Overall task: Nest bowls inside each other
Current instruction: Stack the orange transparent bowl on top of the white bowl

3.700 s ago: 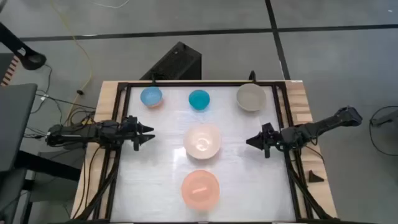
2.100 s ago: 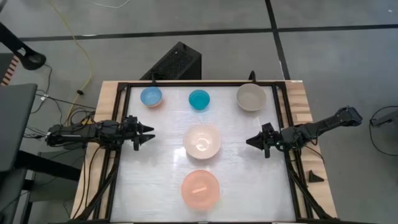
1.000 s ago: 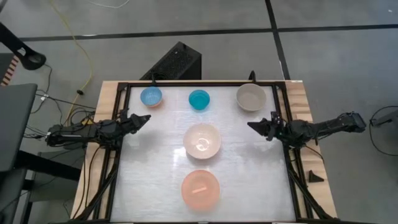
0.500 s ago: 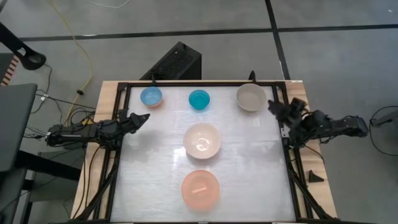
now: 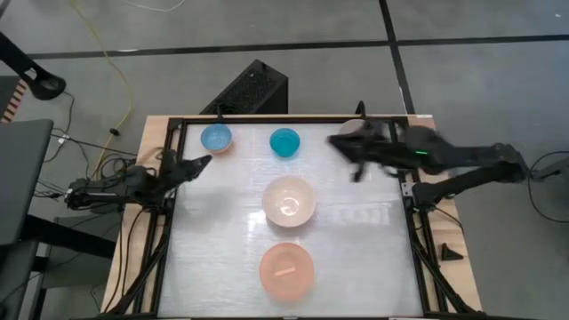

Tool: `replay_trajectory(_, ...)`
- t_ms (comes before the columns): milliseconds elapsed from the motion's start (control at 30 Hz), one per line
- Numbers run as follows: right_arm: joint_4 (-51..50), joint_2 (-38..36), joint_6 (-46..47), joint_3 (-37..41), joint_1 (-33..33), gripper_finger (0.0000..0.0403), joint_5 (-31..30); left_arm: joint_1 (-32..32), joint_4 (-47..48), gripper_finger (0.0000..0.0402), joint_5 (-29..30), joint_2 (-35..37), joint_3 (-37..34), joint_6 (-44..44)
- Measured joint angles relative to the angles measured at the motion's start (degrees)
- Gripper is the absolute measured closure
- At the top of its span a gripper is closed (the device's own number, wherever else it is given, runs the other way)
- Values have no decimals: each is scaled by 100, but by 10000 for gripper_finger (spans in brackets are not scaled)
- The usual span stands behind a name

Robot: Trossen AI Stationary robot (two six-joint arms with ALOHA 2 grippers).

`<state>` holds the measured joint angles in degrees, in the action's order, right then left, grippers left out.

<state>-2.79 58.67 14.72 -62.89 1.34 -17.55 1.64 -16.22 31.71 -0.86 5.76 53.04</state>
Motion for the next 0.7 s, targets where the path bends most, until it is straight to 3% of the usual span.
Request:
replay_trajectory(133, -957, 1030, 17, -699, -287, 321, 293, -2, -1303, 183, -459, 2, 26, -1157)
replay_trajectory(333, -1767, 1907, 26, -1000, -764, 321, 556, -2, -789, 183, -1198, -481, 923, -2262)
replay_trajectory(467, -2171, 2101, 23, -1011, -1151, 321, 582, -2, 49, 183, -1522, -1318, 2019, -3088)
replay_trajectory(700, -3472, 2026, -157, -1008, -1792, 321, 819, -2, 2893, 183, -1796, -3431, 4390, -4558)
